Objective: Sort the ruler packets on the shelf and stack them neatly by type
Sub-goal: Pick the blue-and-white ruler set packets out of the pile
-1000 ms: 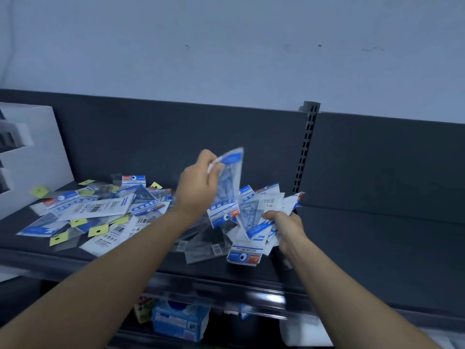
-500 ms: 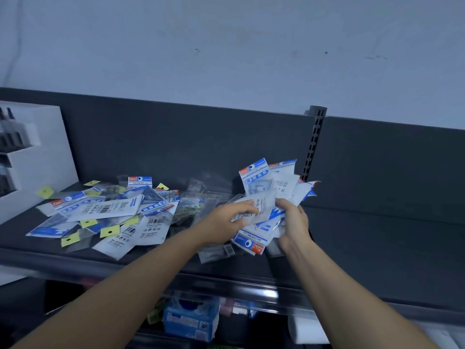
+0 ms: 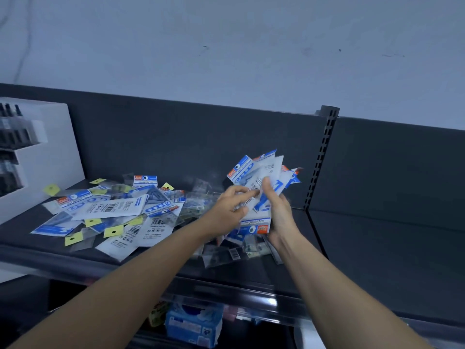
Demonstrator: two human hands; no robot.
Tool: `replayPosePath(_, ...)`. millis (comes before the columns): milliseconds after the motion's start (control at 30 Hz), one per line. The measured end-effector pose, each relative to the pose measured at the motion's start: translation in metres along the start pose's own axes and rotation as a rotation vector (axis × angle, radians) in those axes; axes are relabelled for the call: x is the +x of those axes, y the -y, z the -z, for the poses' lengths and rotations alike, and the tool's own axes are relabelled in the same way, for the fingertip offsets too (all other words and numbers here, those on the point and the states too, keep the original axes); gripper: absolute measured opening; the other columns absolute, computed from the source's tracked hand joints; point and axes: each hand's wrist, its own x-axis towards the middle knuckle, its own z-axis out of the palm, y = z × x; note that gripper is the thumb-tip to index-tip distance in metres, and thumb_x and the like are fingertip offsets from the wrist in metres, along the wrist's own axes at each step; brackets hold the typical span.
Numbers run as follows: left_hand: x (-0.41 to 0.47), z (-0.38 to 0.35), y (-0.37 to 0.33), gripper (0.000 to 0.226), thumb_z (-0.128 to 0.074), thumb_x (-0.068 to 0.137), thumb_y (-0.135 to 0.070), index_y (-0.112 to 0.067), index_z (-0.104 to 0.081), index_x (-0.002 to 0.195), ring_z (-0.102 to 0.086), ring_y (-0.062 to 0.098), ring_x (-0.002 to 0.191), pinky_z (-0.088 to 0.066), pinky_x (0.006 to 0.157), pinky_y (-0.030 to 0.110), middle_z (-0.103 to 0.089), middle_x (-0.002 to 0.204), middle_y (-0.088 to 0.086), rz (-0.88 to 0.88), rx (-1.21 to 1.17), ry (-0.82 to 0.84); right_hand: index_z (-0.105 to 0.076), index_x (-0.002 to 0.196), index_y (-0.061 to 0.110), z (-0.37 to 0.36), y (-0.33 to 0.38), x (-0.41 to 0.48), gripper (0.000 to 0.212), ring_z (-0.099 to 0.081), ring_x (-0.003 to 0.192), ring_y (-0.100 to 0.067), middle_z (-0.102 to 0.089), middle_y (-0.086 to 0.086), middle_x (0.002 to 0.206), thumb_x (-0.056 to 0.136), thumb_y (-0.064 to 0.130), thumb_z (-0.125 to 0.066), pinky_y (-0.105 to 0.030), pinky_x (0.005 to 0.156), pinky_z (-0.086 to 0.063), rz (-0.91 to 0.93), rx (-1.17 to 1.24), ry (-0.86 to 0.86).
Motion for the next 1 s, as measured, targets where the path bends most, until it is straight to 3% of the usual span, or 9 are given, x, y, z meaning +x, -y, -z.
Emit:
replayPosePath(133, 0.007, 0.003, 0.003, 0.051, -0.041, 0.092, 0.009, -0.014, -0.05, 0.137, -0.039, 0.009, 0.127, -0.029, 0.11, 0.021, -0.041, 0.132, -0.001, 0.019, -0.072, -0.018, -0.06, 0.113, 0.009, -0.005, -0.003, 0.012, 0.03, -0.07, 0.087, -0.034, -0.071, -0.018, 0.106, 0.085, 0.004, -0.069, -0.055, 0.084, -0.055, 0.07, -0.101, -0.094)
replayPosePath(233, 0.014, 0.009, 0.006, 0.06, -0.04, 0.089, 0.013, -0.016, -0.043, 0.142, -0.044, 0.011, 0.122, -0.037, 0.101, 0.024, -0.048, 0.132, -0.005, 0.063, -0.127, -0.075, -0.059, 0.115, 0.009, -0.002, 0.004, 0.025, 0.025, -0.067, 0.075, -0.023, -0.07, -0.011, 0.094, 0.091, -0.001, -0.058, -0.042, 0.073, -0.057, 0.114, -0.142, -0.159)
replayPosePath(333, 0.016, 0.019, 0.009, 0.055, -0.041, 0.092, 0.008, -0.017, -0.044, 0.141, -0.048, 0.011, 0.12, -0.042, 0.1, 0.028, -0.052, 0.133, -0.001, 0.131, -0.147, -0.157, -0.06, 0.114, 0.012, -0.004, 0.005, 0.032, 0.026, -0.068, 0.079, -0.023, -0.07, -0.009, 0.099, 0.091, 0.002, -0.056, -0.038, 0.071, -0.056, 0.126, -0.227, -0.19)
replayPosePath(500, 0.005, 0.055, 0.036, 0.042, -0.053, 0.09, -0.012, -0.018, -0.056, 0.132, -0.051, 0.02, 0.118, -0.039, 0.1, 0.031, -0.052, 0.127, 0.004, 0.315, 0.3, -0.392, -0.06, 0.112, 0.01, -0.017, -0.01, 0.042, 0.022, -0.068, 0.098, -0.028, -0.07, -0.01, 0.108, 0.092, 0.004, -0.055, -0.046, 0.089, -0.055, 0.06, -0.271, -0.177)
replayPosePath(633, -0.019, 0.086, 0.069, 0.065, -0.057, 0.084, -0.061, -0.028, -0.044, 0.138, -0.032, 0.029, 0.136, -0.029, 0.107, 0.05, -0.034, 0.148, 0.006, 0.723, 0.73, -0.178, -0.061, 0.114, 0.002, -0.022, -0.024, 0.049, 0.023, -0.066, 0.079, -0.024, -0.069, -0.014, 0.105, 0.091, 0.002, -0.055, -0.034, 0.069, -0.054, -0.052, -0.316, -0.156)
replayPosePath(733, -0.033, 0.098, 0.09, 0.099, -0.046, 0.071, -0.085, -0.034, -0.018, 0.151, -0.007, 0.035, 0.146, -0.013, 0.111, 0.063, -0.008, 0.16, 0.009, 0.929, 0.783, -0.03, -0.059, 0.11, 0.002, -0.022, -0.034, 0.053, 0.019, -0.062, 0.069, -0.02, -0.067, -0.014, 0.099, 0.091, 0.003, -0.057, -0.028, 0.058, -0.05, -0.121, -0.374, -0.152)
replayPosePath(833, -0.038, 0.112, 0.119, 0.107, -0.029, 0.055, -0.096, -0.043, -0.022, 0.148, -0.01, 0.038, 0.145, -0.013, 0.113, 0.061, -0.013, 0.158, 0.012, 0.983, 0.751, 0.031, -0.057, 0.099, 0.001, -0.022, -0.042, 0.057, 0.009, -0.06, 0.068, -0.022, -0.064, -0.013, 0.087, 0.09, 0.001, -0.057, -0.032, 0.063, -0.05, -0.166, -0.362, -0.163)
replayPosePath(900, -0.037, 0.119, 0.129, 0.087, -0.03, 0.066, -0.088, -0.043, -0.039, 0.141, -0.034, 0.033, 0.136, -0.03, 0.109, 0.052, -0.037, 0.149, 0.009, 0.957, 0.77, 0.036, -0.057, 0.103, 0.002, -0.025, -0.047, 0.06, 0.014, -0.063, 0.071, -0.027, -0.065, -0.014, 0.085, 0.089, 0.002, -0.058, -0.037, 0.067, -0.053, -0.213, -0.356, -0.158)
replayPosePath(1000, -0.034, 0.124, 0.13, 0.033, -0.046, 0.095, -0.042, -0.027, -0.063, 0.119, -0.06, 0.025, 0.097, -0.048, 0.079, 0.034, -0.063, 0.106, 0.003, 0.792, 0.892, -0.098, -0.057, 0.1, 0.002, -0.029, -0.051, 0.064, 0.011, -0.064, 0.069, -0.029, -0.066, -0.014, 0.081, 0.089, 0.003, -0.059, -0.036, 0.065, -0.054, -0.257, -0.363, -0.149)
